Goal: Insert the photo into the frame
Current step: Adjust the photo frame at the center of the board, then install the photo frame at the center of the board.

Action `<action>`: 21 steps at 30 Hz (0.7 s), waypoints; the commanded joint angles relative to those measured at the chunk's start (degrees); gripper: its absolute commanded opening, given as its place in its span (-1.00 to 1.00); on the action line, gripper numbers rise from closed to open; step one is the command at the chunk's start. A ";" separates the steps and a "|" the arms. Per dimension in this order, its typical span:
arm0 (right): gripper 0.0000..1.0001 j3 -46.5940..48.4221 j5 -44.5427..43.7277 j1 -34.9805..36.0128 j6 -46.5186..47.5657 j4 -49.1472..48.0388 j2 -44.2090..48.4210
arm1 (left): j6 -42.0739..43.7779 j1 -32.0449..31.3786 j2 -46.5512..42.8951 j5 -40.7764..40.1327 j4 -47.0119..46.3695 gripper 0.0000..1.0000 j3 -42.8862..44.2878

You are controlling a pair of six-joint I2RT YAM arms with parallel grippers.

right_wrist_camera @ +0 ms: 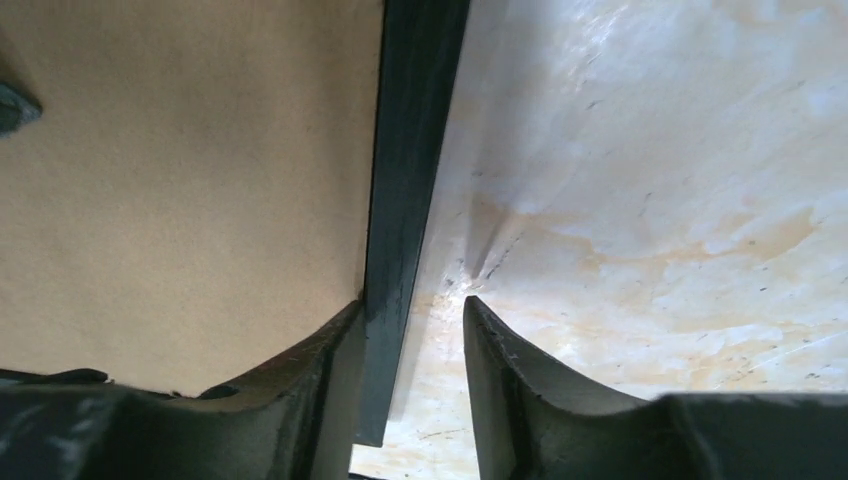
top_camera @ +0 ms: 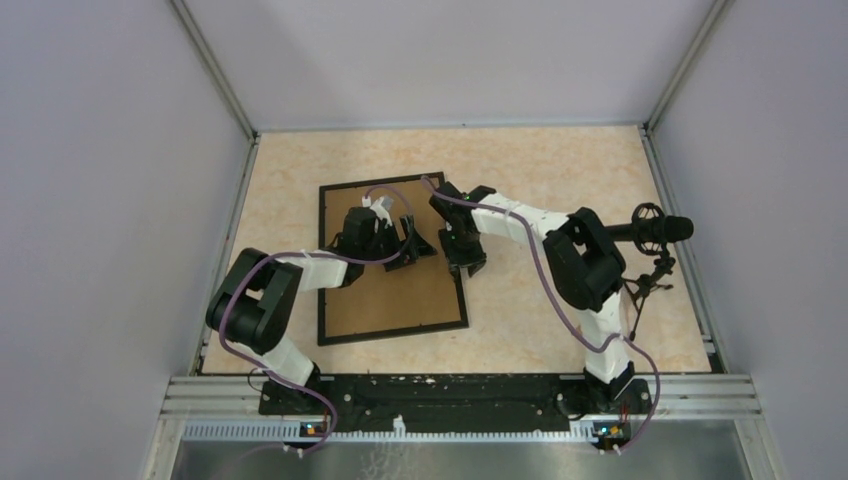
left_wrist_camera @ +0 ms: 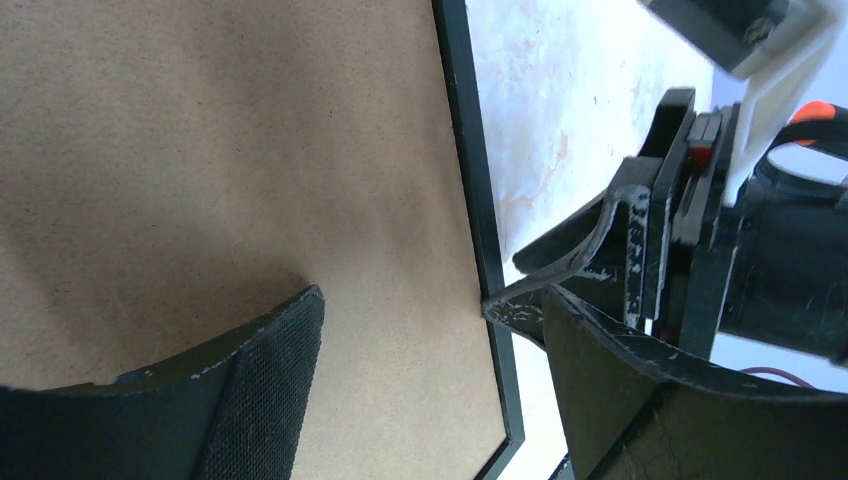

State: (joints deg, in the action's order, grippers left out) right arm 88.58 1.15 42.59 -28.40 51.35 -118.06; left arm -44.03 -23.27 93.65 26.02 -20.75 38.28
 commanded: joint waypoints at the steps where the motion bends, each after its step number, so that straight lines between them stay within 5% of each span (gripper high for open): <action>1: -0.06 3.34 3.24 -3.11 5.28 -6.49 -0.79 | 1.16 -0.02 1.19 -2.60 2.97 0.70 -1.93; 6: 0.07 1.62 10.65 -11.17 6.93 -11.89 4.65 | 1.12 -0.07 1.03 -2.52 2.67 0.70 -2.20; 21: -0.31 4.57 18.26 -13.85 7.43 -18.03 -2.40 | 1.19 -0.03 1.37 -2.29 2.59 0.70 -2.00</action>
State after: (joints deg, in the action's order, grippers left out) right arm 89.82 17.78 28.38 -21.08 36.34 -118.45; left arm -44.03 -23.27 93.62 26.06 -21.45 37.91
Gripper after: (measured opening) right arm 0.358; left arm 0.850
